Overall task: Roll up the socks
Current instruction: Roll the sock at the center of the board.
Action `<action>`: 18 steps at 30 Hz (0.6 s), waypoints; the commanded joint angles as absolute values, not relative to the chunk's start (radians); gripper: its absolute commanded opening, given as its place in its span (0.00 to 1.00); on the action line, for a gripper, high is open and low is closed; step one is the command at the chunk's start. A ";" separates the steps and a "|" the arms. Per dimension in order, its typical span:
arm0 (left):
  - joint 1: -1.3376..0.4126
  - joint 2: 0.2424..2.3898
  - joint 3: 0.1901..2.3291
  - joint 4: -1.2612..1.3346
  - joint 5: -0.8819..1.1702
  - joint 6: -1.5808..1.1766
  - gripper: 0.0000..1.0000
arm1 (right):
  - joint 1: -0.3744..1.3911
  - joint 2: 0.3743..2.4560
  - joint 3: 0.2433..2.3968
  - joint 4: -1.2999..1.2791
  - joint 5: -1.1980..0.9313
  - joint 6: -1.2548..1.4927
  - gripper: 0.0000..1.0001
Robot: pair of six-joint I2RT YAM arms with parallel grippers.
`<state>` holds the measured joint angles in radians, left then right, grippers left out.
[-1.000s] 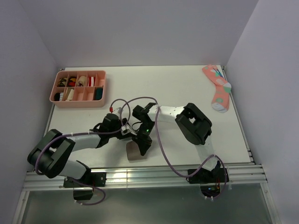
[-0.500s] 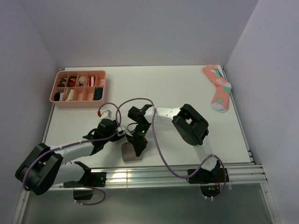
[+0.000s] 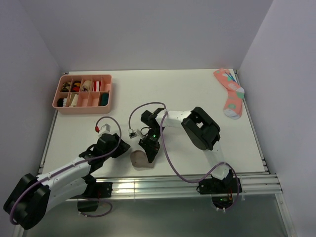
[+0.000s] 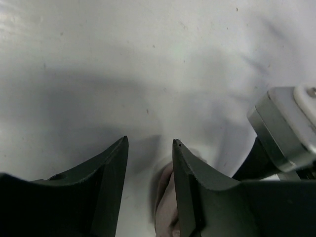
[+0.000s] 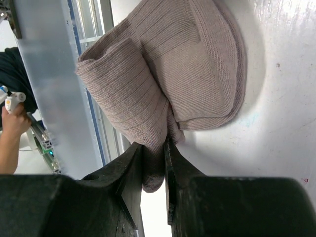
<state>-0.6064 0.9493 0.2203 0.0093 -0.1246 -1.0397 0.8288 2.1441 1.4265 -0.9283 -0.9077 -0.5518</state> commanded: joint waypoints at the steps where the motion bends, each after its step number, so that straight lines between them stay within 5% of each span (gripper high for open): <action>1: -0.611 0.902 0.175 -0.015 -0.051 -1.092 0.47 | 0.828 2.160 1.397 -0.914 -0.749 -0.552 0.19; 7: -0.611 0.760 0.101 0.060 0.018 -1.108 0.48 | 0.828 2.157 1.396 -0.910 -0.747 -0.554 0.19; 18: -0.621 0.847 0.114 0.147 0.097 -1.062 0.48 | 0.828 2.151 1.396 -0.907 -0.747 -0.552 0.19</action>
<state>-0.6147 0.8272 0.1089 0.0864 0.0589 -1.0855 0.8288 2.1437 1.4258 -0.9276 -0.9035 -0.5346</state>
